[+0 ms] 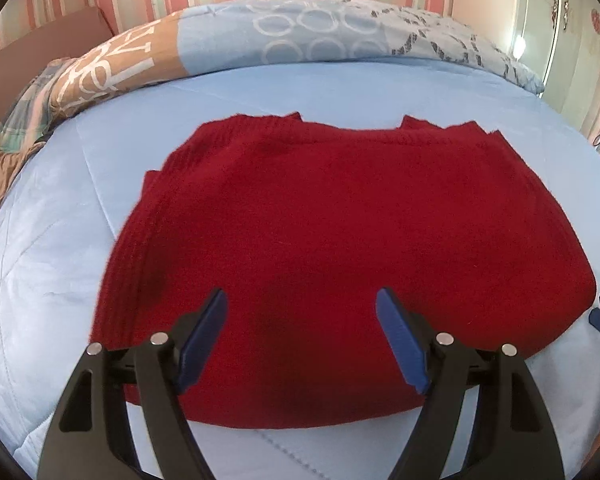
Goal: Fold small clothes
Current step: 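Move the right gripper to the folded sweater's edge and grasp it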
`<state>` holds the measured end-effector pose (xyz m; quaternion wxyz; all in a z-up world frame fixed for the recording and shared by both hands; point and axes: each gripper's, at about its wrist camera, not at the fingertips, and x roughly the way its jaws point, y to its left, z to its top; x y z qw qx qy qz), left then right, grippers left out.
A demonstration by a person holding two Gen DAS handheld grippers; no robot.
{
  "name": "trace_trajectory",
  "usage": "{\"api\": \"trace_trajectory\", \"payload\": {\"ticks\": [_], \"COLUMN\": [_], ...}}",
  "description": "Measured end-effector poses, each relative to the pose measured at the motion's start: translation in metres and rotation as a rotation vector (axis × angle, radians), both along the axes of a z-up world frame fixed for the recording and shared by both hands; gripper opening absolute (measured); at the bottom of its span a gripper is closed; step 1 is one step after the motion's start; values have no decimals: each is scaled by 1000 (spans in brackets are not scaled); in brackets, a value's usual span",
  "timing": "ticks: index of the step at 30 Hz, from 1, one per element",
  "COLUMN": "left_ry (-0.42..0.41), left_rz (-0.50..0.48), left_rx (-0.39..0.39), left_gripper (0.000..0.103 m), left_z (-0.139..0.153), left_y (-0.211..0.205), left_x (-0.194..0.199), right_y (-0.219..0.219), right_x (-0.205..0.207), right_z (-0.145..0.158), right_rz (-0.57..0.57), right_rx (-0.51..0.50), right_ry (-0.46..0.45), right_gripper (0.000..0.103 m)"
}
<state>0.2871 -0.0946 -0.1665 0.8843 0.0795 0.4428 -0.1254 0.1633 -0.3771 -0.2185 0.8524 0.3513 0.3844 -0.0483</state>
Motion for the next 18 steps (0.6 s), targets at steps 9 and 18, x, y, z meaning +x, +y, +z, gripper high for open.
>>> {"api": "trace_trajectory", "payload": {"ticks": [9,18], "left_ry": [31,44], "left_rz": [2,9], "left_rx": [11,17], "left_gripper": [78,78], "left_z": [-1,3], "left_y": [-11,-14], "left_x": [3,6], "right_y": [-1,-5], "right_x": [6,3], "right_z": [-1,-2], "right_rz": [6,8], "right_rx": [-31,-50], "right_ry": [42,53], "right_gripper": [99,99]}}
